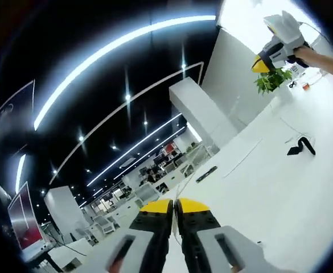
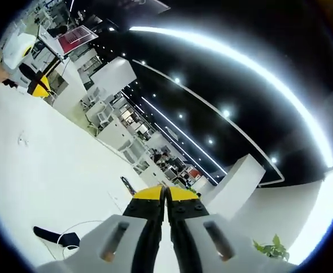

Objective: Peel open the Velcro strap on the desktop, arrange the wired earphones neatly onto it, and close the Velcro strap to secure them.

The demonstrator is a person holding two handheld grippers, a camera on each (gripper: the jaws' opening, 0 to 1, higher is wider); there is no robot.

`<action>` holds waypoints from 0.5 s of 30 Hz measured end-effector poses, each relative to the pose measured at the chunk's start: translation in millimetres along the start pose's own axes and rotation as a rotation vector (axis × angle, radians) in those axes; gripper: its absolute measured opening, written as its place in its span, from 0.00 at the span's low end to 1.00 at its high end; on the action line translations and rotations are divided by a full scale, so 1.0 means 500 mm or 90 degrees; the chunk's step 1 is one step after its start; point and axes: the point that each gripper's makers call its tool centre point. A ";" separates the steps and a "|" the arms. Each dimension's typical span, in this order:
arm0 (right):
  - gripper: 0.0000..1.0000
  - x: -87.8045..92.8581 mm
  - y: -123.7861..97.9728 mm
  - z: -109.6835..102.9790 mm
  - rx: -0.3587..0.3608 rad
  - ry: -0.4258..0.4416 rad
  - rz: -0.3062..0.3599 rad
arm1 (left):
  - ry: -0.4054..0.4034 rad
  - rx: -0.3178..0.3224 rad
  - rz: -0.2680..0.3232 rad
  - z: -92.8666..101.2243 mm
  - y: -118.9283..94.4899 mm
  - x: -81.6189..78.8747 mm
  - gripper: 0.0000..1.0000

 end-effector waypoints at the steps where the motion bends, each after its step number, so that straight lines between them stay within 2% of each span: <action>1: 0.03 -0.004 -0.004 0.001 0.003 -0.001 0.003 | 0.003 -0.004 0.000 0.000 0.002 0.000 0.07; 3: 0.04 -0.013 -0.013 0.002 0.008 -0.004 0.011 | 0.014 -0.020 -0.005 -0.003 0.010 0.007 0.06; 8: 0.04 -0.047 -0.044 -0.011 0.013 -0.027 0.044 | -0.008 -0.010 -0.023 0.002 0.029 0.031 0.06; 15: 0.04 -0.088 -0.074 -0.021 -0.005 -0.017 0.076 | 0.006 -0.040 -0.037 -0.007 0.031 0.043 0.06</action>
Point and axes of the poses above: the point that each gripper's makers call its tool centre point, and the gripper's own axes: y roughly forward along the fingers, z roughly to its right, x roughly out of its underside, and after that the axes turned 11 degrees about -z, right-handed
